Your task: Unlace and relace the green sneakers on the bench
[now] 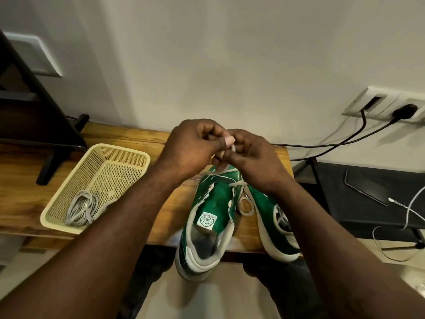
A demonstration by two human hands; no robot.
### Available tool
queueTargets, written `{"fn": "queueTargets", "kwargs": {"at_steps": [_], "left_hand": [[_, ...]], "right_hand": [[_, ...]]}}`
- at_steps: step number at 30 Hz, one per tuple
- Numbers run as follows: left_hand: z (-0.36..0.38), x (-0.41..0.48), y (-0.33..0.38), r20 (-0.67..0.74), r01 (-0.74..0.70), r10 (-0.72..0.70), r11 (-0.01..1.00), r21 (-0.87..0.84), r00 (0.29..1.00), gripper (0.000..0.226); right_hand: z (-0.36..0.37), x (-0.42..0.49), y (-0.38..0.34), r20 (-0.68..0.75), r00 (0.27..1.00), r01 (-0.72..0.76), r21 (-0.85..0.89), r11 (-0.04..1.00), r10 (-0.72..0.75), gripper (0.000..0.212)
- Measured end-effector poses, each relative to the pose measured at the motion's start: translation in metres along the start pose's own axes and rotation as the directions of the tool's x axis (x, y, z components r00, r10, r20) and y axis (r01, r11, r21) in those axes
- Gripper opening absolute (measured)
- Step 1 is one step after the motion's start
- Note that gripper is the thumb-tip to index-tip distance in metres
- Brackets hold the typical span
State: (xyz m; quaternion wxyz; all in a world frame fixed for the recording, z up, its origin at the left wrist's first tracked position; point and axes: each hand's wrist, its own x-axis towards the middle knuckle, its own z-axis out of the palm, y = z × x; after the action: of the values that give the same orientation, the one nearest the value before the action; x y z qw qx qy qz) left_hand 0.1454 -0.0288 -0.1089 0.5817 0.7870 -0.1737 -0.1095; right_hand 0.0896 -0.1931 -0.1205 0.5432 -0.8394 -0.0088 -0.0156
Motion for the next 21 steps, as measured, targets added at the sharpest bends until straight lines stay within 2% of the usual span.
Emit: {"fn": "queueTargets", "kwargs": {"at_steps": [2,3,6,9,11,12,13,15,16,18,20,21], "left_hand": [[-0.002,0.002,-0.005,-0.08,0.002,0.011,0.987,0.158,0.997,0.016],[-0.003,0.003,-0.007,-0.096,0.033,-0.017,0.984,0.173,0.995,0.017],[-0.005,0.002,-0.009,0.015,0.158,-0.159,0.984,0.082,0.987,0.008],[0.0,0.002,-0.01,0.108,0.218,-0.223,0.974,0.053,0.969,0.012],[0.001,0.003,-0.013,0.052,0.199,-0.207,0.971,0.134,0.977,0.009],[0.002,0.004,-0.013,0.016,0.18,-0.186,0.965,0.193,0.982,0.004],[0.002,0.004,-0.015,-0.018,0.166,-0.167,0.954,0.251,0.986,0.008],[0.005,0.003,-0.016,-0.074,0.147,-0.131,0.943,0.3,0.989,0.015],[0.006,0.003,-0.015,-0.089,0.129,-0.108,0.948,0.291,0.99,0.016],[0.01,0.002,-0.011,-0.115,0.082,-0.061,0.978,0.19,0.991,0.017],[0.012,0.003,-0.006,-0.149,0.033,-0.012,0.99,0.137,0.989,0.015],[0.013,0.003,-0.006,-0.156,0.022,-0.001,0.991,0.134,0.988,0.011]], "right_hand": [[-0.008,-0.001,0.002,0.012,0.999,-0.043,-0.019,0.999,0.044,0.018],[-0.013,-0.001,0.003,0.0,0.998,-0.056,-0.071,0.996,0.057,0.019],[-0.021,0.001,0.012,-0.053,0.996,-0.089,-0.278,0.956,0.077,0.018],[-0.019,0.005,0.021,-0.125,0.988,-0.142,-0.558,0.818,0.086,0.018],[-0.019,0.007,0.023,-0.22,0.974,-0.199,-0.699,0.687,0.058,0.022],[-0.019,0.007,0.023,-0.254,0.967,-0.208,-0.72,0.662,0.027,0.023],[-0.02,0.007,0.024,-0.27,0.963,-0.2,-0.714,0.671,0.0,0.023],[-0.019,0.007,0.021,-0.3,0.951,-0.15,-0.666,0.731,-0.078,0.022],[-0.019,0.007,0.019,-0.344,0.926,-0.112,-0.642,0.759,-0.154,0.023],[-0.02,0.006,0.013,-0.451,0.817,0.031,-0.587,0.809,-0.358,0.023],[-0.021,0.004,0.008,-0.494,0.702,0.152,-0.599,0.786,-0.512,0.02],[-0.021,0.004,0.007,-0.495,0.671,0.154,-0.635,0.757,-0.552,0.019]]}}
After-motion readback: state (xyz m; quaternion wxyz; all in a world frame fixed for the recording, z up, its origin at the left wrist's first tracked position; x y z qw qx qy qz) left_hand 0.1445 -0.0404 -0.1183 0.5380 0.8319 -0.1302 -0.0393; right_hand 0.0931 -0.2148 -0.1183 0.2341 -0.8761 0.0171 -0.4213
